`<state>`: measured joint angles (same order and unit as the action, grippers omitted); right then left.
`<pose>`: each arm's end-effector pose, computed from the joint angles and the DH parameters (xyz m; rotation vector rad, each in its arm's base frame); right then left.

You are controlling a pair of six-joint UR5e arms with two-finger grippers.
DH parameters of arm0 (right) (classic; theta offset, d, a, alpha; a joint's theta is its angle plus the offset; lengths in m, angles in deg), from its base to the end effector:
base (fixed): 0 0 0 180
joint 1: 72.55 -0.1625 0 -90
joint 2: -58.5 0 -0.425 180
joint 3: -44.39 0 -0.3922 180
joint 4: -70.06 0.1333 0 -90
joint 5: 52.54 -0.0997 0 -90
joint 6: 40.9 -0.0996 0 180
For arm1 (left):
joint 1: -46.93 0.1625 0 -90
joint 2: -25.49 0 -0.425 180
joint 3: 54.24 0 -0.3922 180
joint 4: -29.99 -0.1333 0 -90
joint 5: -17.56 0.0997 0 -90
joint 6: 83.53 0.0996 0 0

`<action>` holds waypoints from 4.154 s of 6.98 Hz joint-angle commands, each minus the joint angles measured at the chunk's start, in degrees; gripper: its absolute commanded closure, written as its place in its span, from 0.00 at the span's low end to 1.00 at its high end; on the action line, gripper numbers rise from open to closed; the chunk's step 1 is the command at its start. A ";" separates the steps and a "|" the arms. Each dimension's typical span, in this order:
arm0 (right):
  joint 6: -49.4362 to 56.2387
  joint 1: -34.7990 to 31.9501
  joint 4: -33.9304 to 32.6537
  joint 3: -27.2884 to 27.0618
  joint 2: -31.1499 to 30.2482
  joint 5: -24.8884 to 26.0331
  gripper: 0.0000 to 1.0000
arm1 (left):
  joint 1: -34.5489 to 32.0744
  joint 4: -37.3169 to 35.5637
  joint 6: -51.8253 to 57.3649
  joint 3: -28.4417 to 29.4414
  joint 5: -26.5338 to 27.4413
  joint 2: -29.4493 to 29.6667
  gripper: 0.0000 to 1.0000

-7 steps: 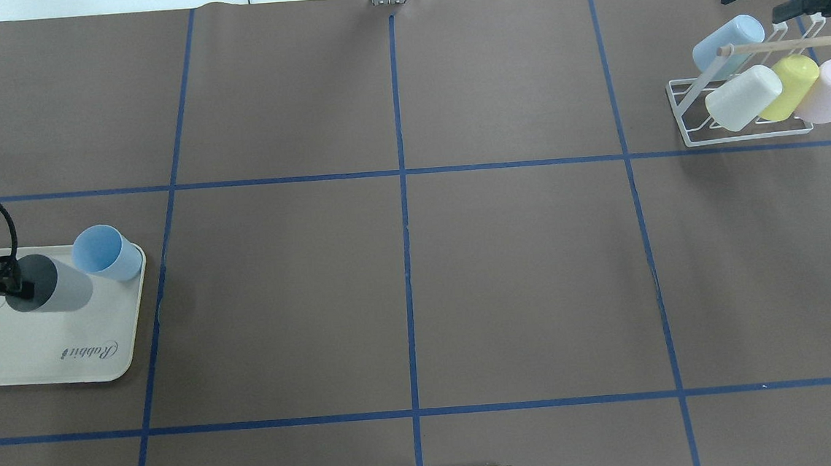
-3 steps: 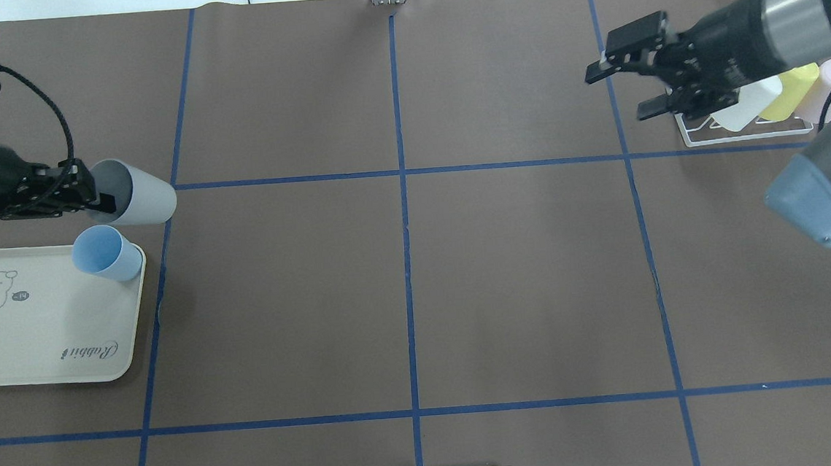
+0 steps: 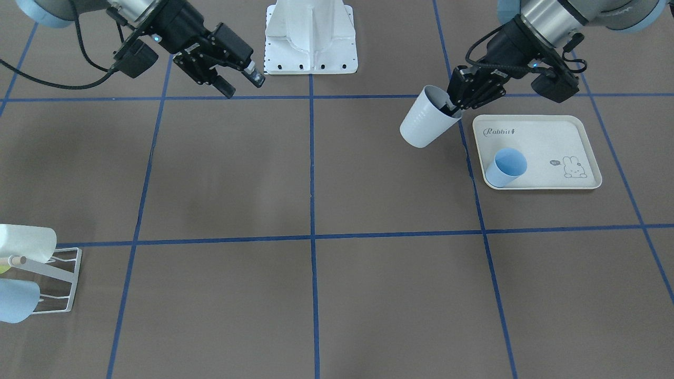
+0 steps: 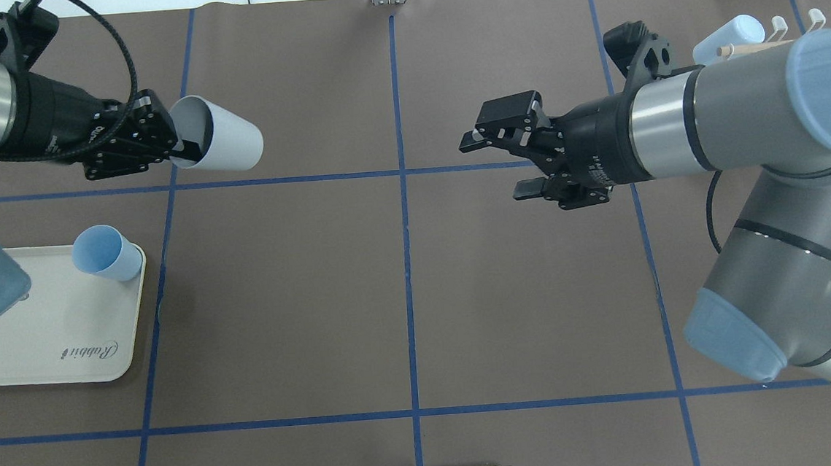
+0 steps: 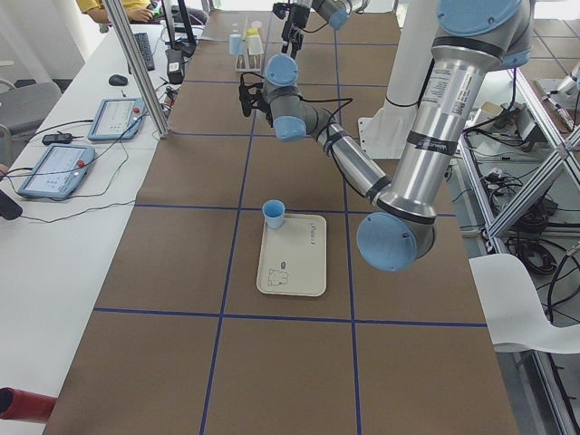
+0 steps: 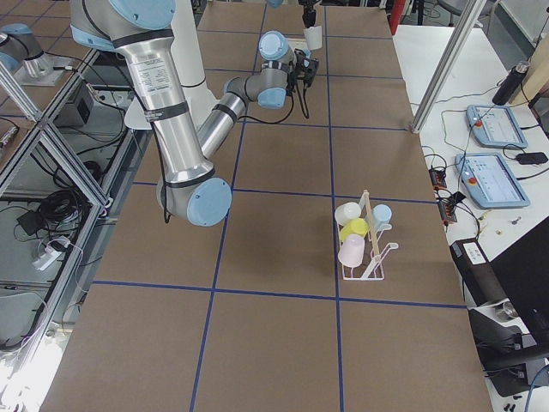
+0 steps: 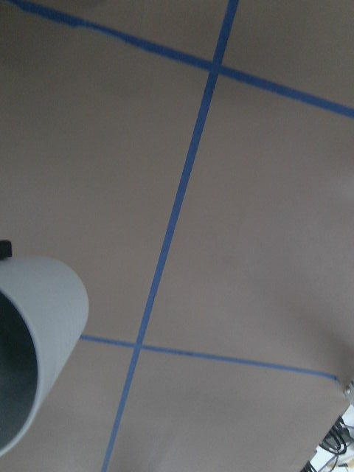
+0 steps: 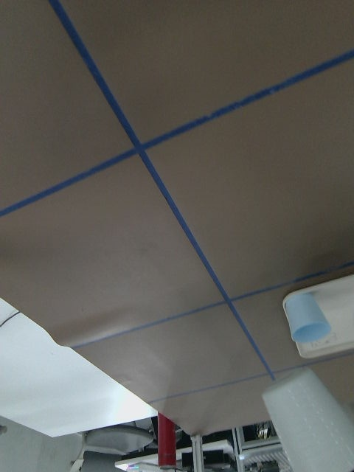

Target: Transfer IKEA cup to right arm and place on rack

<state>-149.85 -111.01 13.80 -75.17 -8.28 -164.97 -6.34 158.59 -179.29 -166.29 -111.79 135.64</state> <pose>-0.3344 -0.3873 0.1468 -0.0574 -1.5348 0.5057 0.2601 -0.4659 0.2119 0.0246 1.4566 -0.3595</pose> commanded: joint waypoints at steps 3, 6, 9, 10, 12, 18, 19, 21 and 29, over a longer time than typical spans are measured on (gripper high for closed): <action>-22.47 1.81 12.68 -1.30 6.58 4.04 0.00 | 4.91 48.08 -38.05 14.83 18.82 3.76 1.00; -25.34 1.81 16.18 -0.77 6.49 7.75 0.00 | 8.16 67.57 -55.97 19.12 23.71 7.52 1.00; -25.44 1.81 16.27 -0.68 7.19 8.28 0.00 | 11.86 72.40 -57.96 20.64 23.80 9.20 1.00; -25.26 1.81 16.18 -0.68 7.19 8.37 0.00 | 13.87 72.14 -57.96 20.55 23.97 10.51 1.00; -25.26 1.81 16.27 -0.68 7.19 8.37 0.00 | 14.59 71.96 -58.48 20.29 23.97 12.28 1.00; -26.22 1.72 16.27 -0.68 7.10 8.99 0.00 | 16.97 71.96 -58.49 19.50 24.06 12.37 1.00; -26.22 1.72 16.27 -0.68 7.10 8.99 0.00 | 17.14 71.96 -58.40 18.98 24.06 12.37 1.00; -26.22 1.72 16.27 -0.68 6.93 8.99 0.00 | 17.58 71.96 -58.40 18.71 24.06 12.37 1.00; -27.72 1.72 16.27 -1.12 7.10 9.95 1.00 | 17.67 71.87 -57.96 17.57 24.06 12.11 0.16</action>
<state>-177.56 -109.28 30.10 -76.28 -1.25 -155.34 11.36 230.49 -237.30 -148.40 -87.73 147.89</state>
